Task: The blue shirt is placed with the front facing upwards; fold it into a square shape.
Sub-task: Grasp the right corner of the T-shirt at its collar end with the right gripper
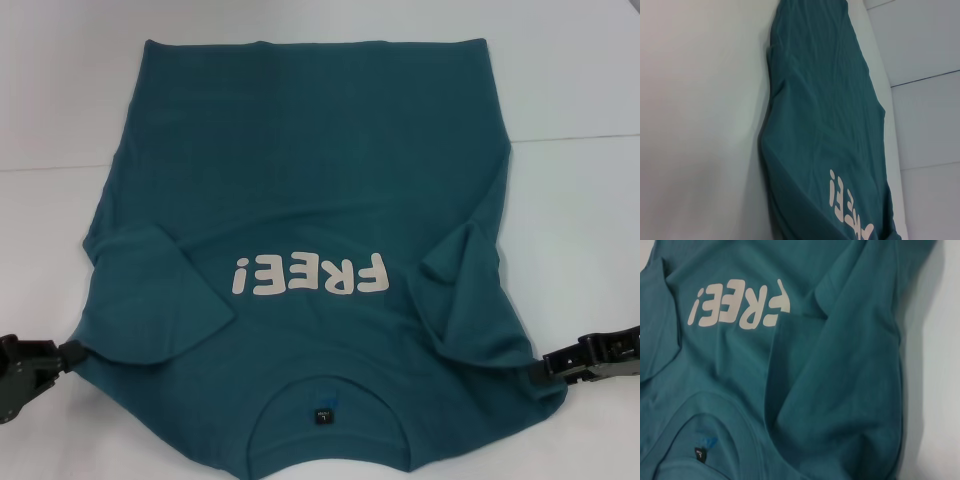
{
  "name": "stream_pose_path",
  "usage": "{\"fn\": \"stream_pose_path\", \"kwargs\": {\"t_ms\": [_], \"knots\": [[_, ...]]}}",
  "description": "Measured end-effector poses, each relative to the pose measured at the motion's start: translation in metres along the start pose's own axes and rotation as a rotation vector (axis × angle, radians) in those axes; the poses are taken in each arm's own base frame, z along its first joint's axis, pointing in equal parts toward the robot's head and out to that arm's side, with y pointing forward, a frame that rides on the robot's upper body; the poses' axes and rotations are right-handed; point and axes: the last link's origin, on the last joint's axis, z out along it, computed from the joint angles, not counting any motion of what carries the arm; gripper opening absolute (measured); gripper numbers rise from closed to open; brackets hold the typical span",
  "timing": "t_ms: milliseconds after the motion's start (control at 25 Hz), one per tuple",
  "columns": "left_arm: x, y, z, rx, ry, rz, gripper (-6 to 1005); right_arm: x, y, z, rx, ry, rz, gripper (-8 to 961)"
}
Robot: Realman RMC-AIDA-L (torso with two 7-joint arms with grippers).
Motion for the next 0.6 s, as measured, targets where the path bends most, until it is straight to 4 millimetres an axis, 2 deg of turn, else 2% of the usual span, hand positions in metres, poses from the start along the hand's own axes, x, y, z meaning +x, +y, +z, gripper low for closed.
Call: {"fn": "stream_pose_path", "kwargs": {"t_ms": [480, 600], "knots": [[-0.0005, -0.0017, -0.0016, 0.003, 0.006, -0.005, 36, 0.0015, 0.0013, 0.0019, -0.004, 0.018, -0.003, 361], [-0.0004, -0.0015, -0.0015, 0.003, 0.006, -0.004, 35, 0.0027, 0.0, 0.0014, -0.002, 0.018, 0.001, 260]]}}
